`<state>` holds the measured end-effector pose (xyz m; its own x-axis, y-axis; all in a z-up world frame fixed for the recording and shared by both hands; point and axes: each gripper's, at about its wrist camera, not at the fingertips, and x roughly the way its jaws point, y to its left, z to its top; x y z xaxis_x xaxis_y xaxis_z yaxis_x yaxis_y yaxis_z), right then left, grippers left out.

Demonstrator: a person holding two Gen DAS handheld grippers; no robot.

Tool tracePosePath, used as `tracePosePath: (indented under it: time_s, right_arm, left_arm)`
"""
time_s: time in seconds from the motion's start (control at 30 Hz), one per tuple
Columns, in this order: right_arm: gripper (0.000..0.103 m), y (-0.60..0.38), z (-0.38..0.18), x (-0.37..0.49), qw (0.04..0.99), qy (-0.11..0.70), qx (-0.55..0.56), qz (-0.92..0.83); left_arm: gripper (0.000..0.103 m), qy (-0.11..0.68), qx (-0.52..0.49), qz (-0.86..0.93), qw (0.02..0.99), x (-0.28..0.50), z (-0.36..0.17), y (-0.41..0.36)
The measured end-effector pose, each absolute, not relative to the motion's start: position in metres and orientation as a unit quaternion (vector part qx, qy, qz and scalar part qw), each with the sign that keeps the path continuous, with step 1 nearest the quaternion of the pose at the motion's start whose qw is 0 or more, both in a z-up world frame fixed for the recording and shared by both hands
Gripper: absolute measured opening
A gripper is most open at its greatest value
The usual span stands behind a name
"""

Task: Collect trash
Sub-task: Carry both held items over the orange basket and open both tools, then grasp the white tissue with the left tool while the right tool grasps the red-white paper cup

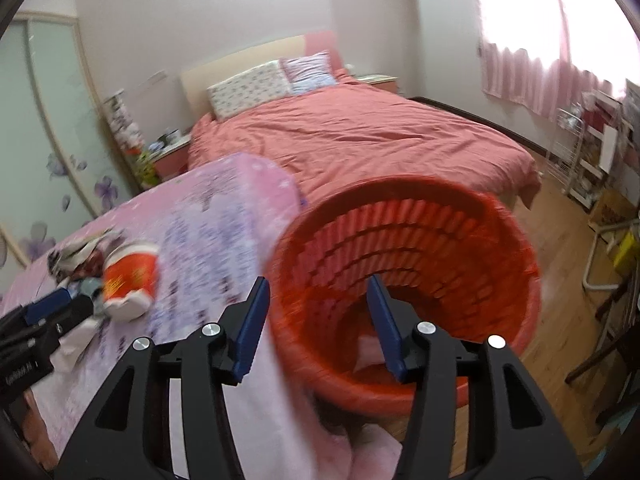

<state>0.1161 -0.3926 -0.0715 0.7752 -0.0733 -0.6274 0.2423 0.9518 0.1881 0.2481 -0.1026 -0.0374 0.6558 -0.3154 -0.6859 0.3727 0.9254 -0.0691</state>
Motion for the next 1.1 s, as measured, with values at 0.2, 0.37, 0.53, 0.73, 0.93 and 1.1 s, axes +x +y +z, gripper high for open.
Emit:
tracePosePath:
  time_s: [0.2, 0.37, 0.53, 0.73, 0.93, 1.1]
  right_arm:
    - [0.055, -0.341, -0.079, 0.123, 0.931, 0.345, 0.114, -0.037]
    - [0.056, -0.308, -0.083, 0.128, 0.93, 0.356, 0.094, -0.01]
    - [0.056, -0.289, -0.086, 0.134, 0.928, 0.363, 0.087, 0.003]
    - [0.059, -0.269, -0.088, 0.142, 0.929, 0.361, 0.076, 0.016]
    - [0.067, -0.252, -0.092, 0.158, 0.929, 0.361, 0.069, 0.027]
    - [0.08, -0.238, -0.094, 0.176, 0.929, 0.362, 0.062, 0.035]
  left_arm:
    - [0.078, 0.359, 0.023, -0.102, 0.927, 0.24, -0.037, -0.022]
    - [0.078, 0.362, 0.007, -0.07, 0.93, 0.237, -0.044, 0.021]
    - [0.076, 0.39, -0.028, -0.084, 0.916, 0.245, -0.062, 0.035]
    - [0.055, 0.408, -0.064, -0.125, 0.902, 0.254, -0.079, 0.023]
    - [0.033, 0.388, -0.06, -0.131, 0.91, 0.252, -0.081, 0.018]
    - [0.032, 0.372, -0.056, -0.114, 0.919, 0.246, -0.076, 0.04]
